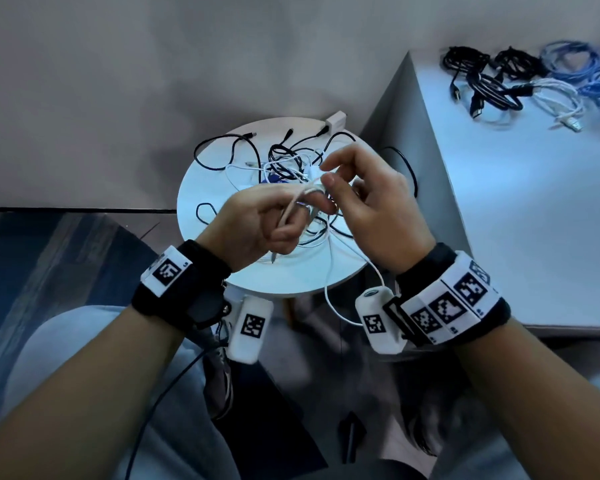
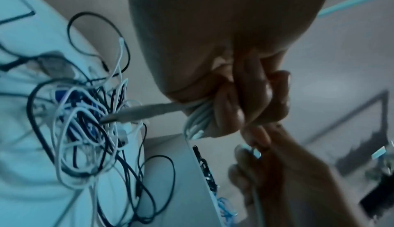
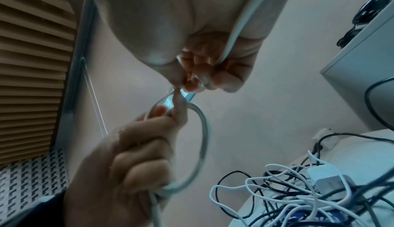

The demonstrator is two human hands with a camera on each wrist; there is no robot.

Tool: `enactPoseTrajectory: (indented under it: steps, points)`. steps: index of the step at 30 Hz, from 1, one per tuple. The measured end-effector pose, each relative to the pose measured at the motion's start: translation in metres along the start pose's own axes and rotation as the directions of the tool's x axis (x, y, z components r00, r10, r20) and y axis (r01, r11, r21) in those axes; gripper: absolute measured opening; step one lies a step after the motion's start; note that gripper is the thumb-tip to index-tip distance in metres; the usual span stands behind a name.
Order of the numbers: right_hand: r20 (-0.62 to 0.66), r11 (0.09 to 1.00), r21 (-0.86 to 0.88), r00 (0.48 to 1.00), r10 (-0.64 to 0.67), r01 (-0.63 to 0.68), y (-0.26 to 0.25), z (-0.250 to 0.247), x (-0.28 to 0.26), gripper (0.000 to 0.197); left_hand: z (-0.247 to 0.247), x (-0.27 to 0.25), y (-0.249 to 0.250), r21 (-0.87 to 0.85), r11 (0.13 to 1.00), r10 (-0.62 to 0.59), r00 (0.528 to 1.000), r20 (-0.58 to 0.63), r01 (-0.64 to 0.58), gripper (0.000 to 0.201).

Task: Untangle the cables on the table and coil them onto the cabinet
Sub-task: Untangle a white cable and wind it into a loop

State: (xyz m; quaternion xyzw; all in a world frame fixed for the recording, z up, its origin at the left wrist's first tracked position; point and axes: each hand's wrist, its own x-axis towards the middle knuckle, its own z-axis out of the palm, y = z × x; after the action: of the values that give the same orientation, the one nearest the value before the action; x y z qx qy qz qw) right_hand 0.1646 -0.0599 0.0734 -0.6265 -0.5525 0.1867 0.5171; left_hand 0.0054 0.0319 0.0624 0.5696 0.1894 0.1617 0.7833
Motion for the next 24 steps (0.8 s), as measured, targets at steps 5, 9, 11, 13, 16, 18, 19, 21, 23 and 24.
enactPoseTrajectory:
  steps: [5,9,11,13,16,18,19,21,23,24]
  points:
    - [-0.017,0.994,-0.09,0.998,0.053,-0.054,0.016,0.002,0.001,0.014,-0.007,-0.003,0.003,-0.358,0.934,0.033,0.993,0.114,0.011,0.042]
    - [0.159,0.987,-0.136,0.981,0.109,-0.087,0.02,0.012,-0.005,0.018,-0.009,-0.001,0.003,-0.431,0.902,0.071,0.995,0.064,-0.037,0.038]
    - [0.227,0.981,-0.167,0.965,0.134,-0.097,0.017,0.017,-0.009,0.023,-0.008,-0.001,0.002,-0.424,0.902,0.088,0.996,0.007,-0.076,0.038]
    - [0.278,0.975,-0.198,0.948,0.157,-0.103,0.015,0.024,-0.014,0.024,-0.006,0.002,0.001,-0.4,0.905,0.112,0.988,-0.11,-0.147,0.036]
    - [0.386,0.959,-0.268,0.903,0.192,-0.09,0.016,0.037,-0.023,0.019,-0.002,0.01,-0.004,-0.204,0.943,0.188,0.926,-0.328,-0.264,0.034]
    - [0.443,0.951,-0.298,0.87,0.215,-0.084,0.013,0.043,-0.028,0.015,0.001,0.011,-0.01,0.089,0.958,0.284,0.88,-0.381,-0.271,0.03]
    - [0.46,0.948,-0.31,0.86,0.221,-0.077,0.011,0.044,-0.029,0.016,0.001,0.01,-0.015,0.311,0.92,0.348,0.863,-0.366,-0.239,0.028]
    - [0.476,0.935,-0.35,0.849,0.23,-0.057,0.005,0.041,-0.028,0.019,0.0,0.007,-0.026,0.759,0.641,0.446,0.86,-0.247,-0.114,0.028]
    - [0.462,0.908,-0.418,0.854,0.237,-0.026,0.001,0.035,-0.026,0.022,0.0,0.005,-0.031,0.931,0.361,0.447,0.885,-0.132,-0.043,0.036]
    - [0.448,0.896,-0.445,0.865,0.227,-0.004,0.0,0.031,-0.025,0.023,0.0,0.004,-0.03,0.93,0.367,0.418,0.899,-0.132,-0.034,0.041]
